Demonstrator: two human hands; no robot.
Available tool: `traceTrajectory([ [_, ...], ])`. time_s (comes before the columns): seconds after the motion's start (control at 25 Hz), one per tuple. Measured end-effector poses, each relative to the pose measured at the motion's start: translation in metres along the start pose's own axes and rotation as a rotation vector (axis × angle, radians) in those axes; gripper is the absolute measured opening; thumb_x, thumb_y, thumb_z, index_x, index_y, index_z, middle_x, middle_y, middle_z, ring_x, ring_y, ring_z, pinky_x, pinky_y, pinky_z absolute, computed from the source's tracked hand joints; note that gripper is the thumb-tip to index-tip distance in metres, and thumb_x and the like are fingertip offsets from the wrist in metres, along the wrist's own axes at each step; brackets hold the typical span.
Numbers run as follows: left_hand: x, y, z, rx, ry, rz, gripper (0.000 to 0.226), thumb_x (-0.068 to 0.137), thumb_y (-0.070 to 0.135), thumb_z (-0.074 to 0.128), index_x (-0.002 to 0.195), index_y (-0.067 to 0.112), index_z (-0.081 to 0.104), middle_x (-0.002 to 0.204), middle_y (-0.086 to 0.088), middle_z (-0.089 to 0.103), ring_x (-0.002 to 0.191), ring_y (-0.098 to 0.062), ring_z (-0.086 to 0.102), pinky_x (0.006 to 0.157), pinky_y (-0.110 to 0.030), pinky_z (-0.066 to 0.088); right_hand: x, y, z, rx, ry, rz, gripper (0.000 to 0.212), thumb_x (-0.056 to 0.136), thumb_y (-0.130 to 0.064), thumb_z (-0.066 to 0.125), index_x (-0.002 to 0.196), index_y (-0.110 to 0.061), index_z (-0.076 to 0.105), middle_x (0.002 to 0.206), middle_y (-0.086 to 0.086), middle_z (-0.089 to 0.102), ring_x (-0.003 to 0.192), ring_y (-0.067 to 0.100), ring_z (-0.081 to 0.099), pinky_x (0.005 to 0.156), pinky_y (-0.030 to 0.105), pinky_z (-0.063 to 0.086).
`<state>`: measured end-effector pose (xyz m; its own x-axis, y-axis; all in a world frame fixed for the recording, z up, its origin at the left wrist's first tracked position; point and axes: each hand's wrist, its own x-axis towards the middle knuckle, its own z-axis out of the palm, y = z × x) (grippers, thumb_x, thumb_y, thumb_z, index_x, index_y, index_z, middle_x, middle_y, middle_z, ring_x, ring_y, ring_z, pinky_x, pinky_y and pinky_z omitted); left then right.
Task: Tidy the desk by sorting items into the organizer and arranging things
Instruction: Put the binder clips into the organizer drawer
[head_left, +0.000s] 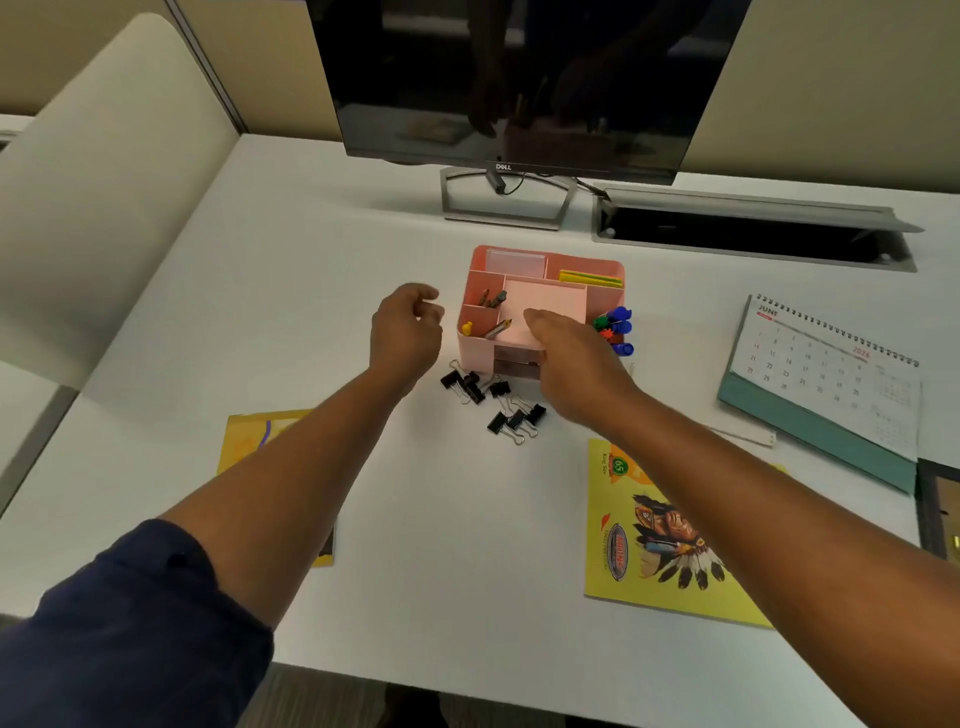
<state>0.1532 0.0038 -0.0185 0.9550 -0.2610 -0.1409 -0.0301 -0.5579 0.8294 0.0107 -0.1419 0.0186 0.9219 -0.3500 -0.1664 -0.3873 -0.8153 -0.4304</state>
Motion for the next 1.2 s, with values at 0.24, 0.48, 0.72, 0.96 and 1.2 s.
traceTrajectory([
  [0.24,-0.077,-0.035,0.023,0.019,-0.064,-0.014,0.015,0.093,0.009,0.055,0.103,0.020,0.061,0.098,0.007,0.064,0.090,-0.019,0.062,0.068,-0.022,0.042,-0.056,0.041,0.040,0.087,0.126,-0.077,0.056,0.098,0.005,0.042,0.152,-0.011,0.038,0.162,0.005,0.031,0.150,0.019,0.027,0.121,0.034,0.026],
  [0.48,-0.114,-0.036,0.053,0.078,-0.109,0.109,0.032,0.090,0.016,0.067,0.120,0.018,0.055,0.111,0.001,0.055,0.091,-0.014,0.055,0.078,-0.026,0.045,-0.089,0.075,0.055,0.320,0.073,0.126,0.052,0.100,-0.015,0.054,0.150,-0.018,0.041,0.157,0.001,0.040,0.142,0.016,0.038,0.112,0.023,0.027],
  [0.72,-0.092,-0.009,0.060,-0.134,0.013,0.027,0.048,0.092,0.018,0.065,0.132,0.019,0.038,0.131,0.002,0.039,0.116,-0.022,0.053,0.095,-0.037,0.054,-0.060,0.070,0.037,0.880,0.233,0.477,0.057,0.097,-0.023,0.064,0.149,-0.024,0.039,0.144,-0.007,0.049,0.106,0.008,0.054,0.087,0.030,0.047],
  [0.96,-0.064,-0.018,0.045,-0.115,0.025,0.022,0.043,0.099,0.018,0.056,0.140,0.024,0.044,0.131,0.003,0.058,0.115,-0.016,0.062,0.086,-0.030,0.058,-0.028,0.075,0.032,0.887,0.307,0.412,0.048,0.099,-0.028,0.061,0.145,-0.024,0.049,0.139,-0.003,0.058,0.119,0.014,0.054,0.085,0.024,0.044],
  [1.2,-0.050,-0.013,0.041,-0.130,-0.023,0.035,0.032,0.102,0.018,0.053,0.134,0.023,0.053,0.119,0.012,0.060,0.113,-0.013,0.064,0.077,-0.017,0.053,-0.008,0.083,0.032,0.891,0.284,0.365,0.047,0.099,-0.017,0.059,0.145,-0.027,0.050,0.139,-0.007,0.058,0.120,0.011,0.053,0.077,0.013,0.042],
])
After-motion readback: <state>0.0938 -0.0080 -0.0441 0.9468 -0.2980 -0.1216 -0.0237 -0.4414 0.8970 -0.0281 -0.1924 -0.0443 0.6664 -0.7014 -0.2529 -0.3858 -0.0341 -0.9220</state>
